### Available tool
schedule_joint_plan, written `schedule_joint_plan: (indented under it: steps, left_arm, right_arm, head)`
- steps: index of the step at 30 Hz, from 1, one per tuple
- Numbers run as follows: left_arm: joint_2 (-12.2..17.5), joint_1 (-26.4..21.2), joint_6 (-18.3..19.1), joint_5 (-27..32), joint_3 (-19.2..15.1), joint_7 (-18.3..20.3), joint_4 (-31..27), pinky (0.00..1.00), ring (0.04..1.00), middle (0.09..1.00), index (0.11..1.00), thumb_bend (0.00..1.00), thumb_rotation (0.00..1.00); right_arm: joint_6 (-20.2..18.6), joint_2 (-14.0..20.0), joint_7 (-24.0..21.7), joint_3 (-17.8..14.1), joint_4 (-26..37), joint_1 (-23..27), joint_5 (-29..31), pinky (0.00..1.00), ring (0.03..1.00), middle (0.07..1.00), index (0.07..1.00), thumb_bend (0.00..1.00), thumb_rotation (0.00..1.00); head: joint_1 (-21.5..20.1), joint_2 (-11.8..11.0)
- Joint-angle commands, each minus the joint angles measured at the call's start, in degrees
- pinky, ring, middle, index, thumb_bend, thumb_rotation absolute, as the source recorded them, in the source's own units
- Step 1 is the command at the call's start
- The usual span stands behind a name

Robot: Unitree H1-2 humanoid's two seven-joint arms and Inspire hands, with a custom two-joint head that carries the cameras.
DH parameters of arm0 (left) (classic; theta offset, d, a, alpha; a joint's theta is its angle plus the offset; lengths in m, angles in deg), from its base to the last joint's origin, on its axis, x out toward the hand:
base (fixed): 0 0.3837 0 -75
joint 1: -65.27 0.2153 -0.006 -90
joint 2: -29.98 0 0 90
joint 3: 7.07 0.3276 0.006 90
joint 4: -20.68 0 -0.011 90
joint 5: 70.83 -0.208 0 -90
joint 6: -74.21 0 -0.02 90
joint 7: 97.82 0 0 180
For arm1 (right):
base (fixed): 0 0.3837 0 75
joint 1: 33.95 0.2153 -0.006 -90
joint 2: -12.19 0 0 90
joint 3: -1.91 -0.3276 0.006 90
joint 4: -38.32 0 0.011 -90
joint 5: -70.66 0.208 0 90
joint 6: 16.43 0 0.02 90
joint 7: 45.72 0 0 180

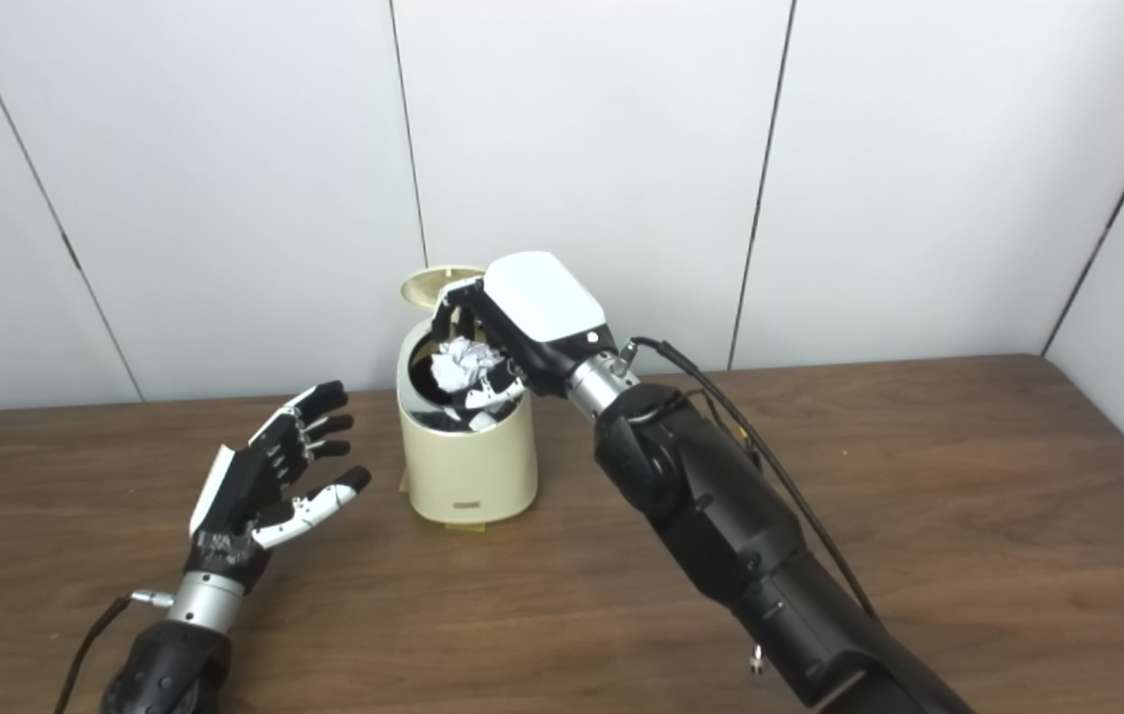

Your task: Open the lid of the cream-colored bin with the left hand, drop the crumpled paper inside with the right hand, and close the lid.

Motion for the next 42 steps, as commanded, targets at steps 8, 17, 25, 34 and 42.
schedule_joint_plan:
  steps: [8,17,25,34,42]
  left_arm:
    - [-2.4,4.2,-0.4,0.8,0.9,-0.4,2.4,0.77,0.825,0.871,0.887,0.63,0.13]
    - [-2.3,4.2,-1.0,0.8,0.8,-0.4,2.5,0.75,0.816,0.864,0.881,0.63,0.11]
    - [-2.1,4.1,-1.2,0.4,1.0,-0.4,2.9,0.75,0.818,0.865,0.877,0.63,0.14]
    - [-1.9,3.9,-1.0,-0.1,1.3,-0.4,3.1,0.73,0.814,0.86,0.862,0.64,0.16]
    - [-2.0,3.8,-1.1,0.4,1.3,0.0,3.2,0.75,0.817,0.861,0.858,0.63,0.16]
  right_arm:
    - [0.1,-0.1,4.3,1.2,-0.8,3.3,-3.8,0.33,0.378,0.48,0.532,0.51,0.0]
    - [-3.6,0.9,1.1,2.6,1.9,2.5,-7.3,0.46,0.612,0.72,0.667,0.79,0.04]
    - [-3.9,1.6,0.3,3.0,3.3,2.2,-8.6,0.47,0.619,0.771,0.813,0.88,0.08]
    - [-3.2,2.1,0.2,3.2,4.3,1.9,-9.4,0.51,0.656,0.812,0.846,0.91,0.1]
    - [-1.0,2.2,2.4,2.2,5.2,1.5,-7.9,0.49,0.618,0.731,0.783,0.89,0.11]
  head:
    - [-0.1,0.1]
    - [-0.3,0.2]
    - [-0.5,0.4]
    - [-0.6,0.4]
    - [-0.6,0.5]
